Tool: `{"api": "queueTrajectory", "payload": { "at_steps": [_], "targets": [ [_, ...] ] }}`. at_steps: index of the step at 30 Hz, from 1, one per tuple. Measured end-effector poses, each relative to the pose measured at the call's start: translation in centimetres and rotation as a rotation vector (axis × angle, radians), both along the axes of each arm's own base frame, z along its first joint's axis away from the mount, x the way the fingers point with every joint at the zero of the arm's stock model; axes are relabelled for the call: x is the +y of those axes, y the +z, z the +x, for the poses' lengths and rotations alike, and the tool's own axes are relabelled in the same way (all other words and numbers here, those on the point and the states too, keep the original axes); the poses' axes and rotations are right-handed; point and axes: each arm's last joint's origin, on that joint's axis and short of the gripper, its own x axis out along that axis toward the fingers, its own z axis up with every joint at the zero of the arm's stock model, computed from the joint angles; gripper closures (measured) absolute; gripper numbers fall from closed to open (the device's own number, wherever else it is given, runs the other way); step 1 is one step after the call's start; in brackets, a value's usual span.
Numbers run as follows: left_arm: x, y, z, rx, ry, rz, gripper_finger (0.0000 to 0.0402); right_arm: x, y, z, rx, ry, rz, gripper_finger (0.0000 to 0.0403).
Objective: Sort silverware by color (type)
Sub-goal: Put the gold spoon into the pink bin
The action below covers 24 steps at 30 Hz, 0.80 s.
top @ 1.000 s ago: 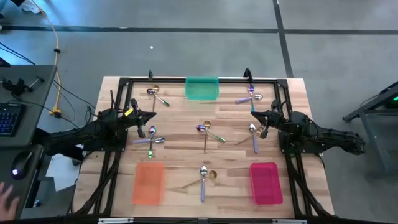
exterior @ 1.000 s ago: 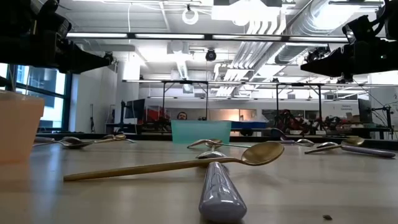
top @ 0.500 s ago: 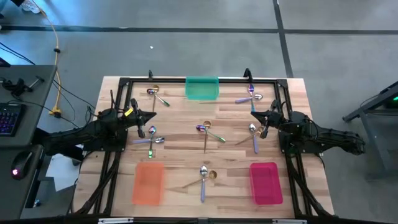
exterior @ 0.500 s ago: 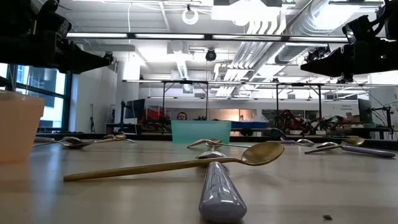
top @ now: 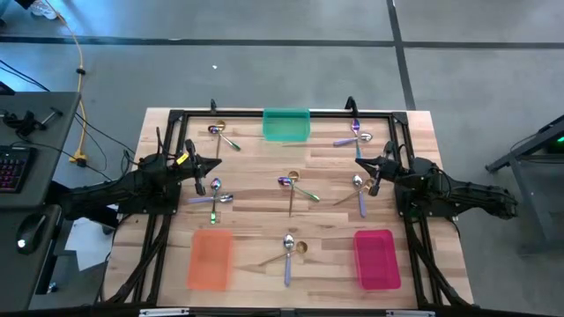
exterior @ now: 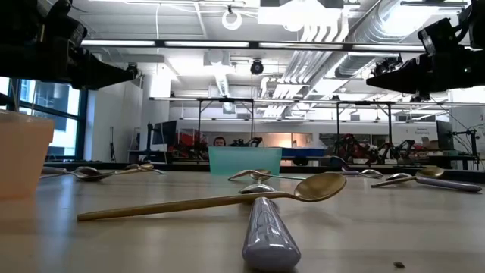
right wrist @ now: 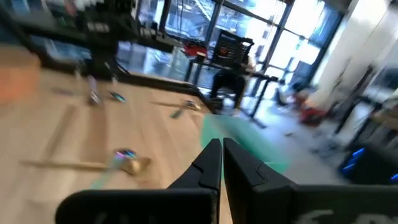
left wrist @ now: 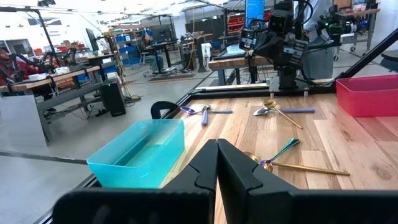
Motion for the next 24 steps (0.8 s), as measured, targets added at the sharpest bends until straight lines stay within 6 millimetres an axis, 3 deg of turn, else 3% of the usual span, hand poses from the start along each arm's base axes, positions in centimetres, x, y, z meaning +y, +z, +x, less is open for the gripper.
{"api": "queueTrajectory", "payload": {
  "at_steps": [5,10,15,20,24],
  "targets": [
    [0.0,0.0,0.0,0.000,0.000,0.000,0.0401,0.1,0.1,0.0,-0.094,0.031,0.234,0.0402],
    [0.0,0.0,0.0,0.000,0.000,0.000,0.0401,0.0,0.8,0.0,-0.167,0.019,0.214,0.0402],
    [0.0,0.0,0.0,0.000,0.000,0.000,0.0401,0.2,2.6,-0.4,-0.344,0.069,0.185,0.0402],
    [0.0,0.0,0.0,0.000,0.000,0.000,0.0401,0.2,3.6,-0.1,-0.261,0.089,0.247,0.0402],
    [0.0,0.0,0.0,0.000,0.000,0.000,0.0401,-0.1,3.0,0.8,-0.077,-0.028,0.336,0.0402]
  ]
}}
